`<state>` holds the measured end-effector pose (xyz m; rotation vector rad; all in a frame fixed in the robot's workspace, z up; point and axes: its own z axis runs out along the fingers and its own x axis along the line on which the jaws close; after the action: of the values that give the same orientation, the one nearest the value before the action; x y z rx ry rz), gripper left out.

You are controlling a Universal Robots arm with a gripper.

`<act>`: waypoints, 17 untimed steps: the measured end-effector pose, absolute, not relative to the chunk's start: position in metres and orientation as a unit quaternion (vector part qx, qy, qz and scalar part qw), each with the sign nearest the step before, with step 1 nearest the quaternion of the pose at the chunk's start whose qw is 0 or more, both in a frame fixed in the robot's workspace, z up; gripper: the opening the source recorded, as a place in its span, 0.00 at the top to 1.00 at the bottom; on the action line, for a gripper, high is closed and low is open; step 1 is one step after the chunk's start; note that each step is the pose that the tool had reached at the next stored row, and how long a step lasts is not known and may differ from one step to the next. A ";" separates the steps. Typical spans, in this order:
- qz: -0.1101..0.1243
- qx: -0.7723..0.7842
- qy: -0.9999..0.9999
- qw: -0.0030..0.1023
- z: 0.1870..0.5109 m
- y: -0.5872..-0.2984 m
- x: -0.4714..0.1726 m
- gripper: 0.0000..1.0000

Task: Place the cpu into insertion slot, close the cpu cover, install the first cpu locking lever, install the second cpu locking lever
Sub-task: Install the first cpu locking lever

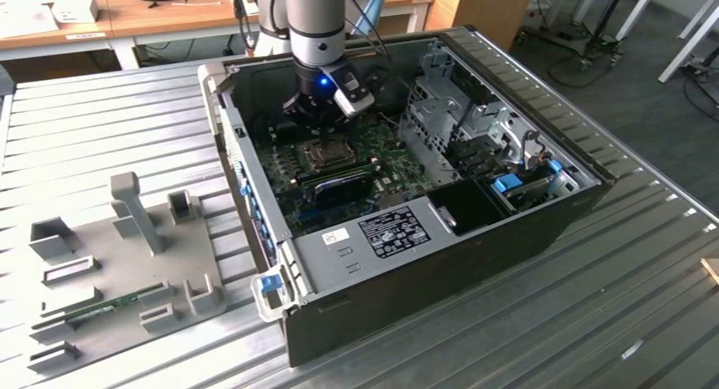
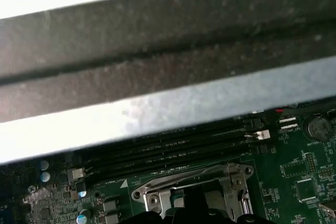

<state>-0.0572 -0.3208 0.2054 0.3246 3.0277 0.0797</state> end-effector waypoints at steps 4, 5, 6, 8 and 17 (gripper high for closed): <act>0.027 0.096 0.994 0.047 0.205 -0.321 -0.057 0.90; 0.027 0.093 0.994 0.047 0.205 -0.321 -0.056 0.90; 0.027 0.090 0.994 0.047 0.205 -0.321 -0.056 0.90; 0.027 0.084 0.995 0.047 0.205 -0.321 -0.055 0.90; 0.027 0.065 0.997 0.042 0.205 -0.324 -0.053 0.90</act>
<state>-0.0533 -0.3240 0.2054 0.1976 3.0501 0.0818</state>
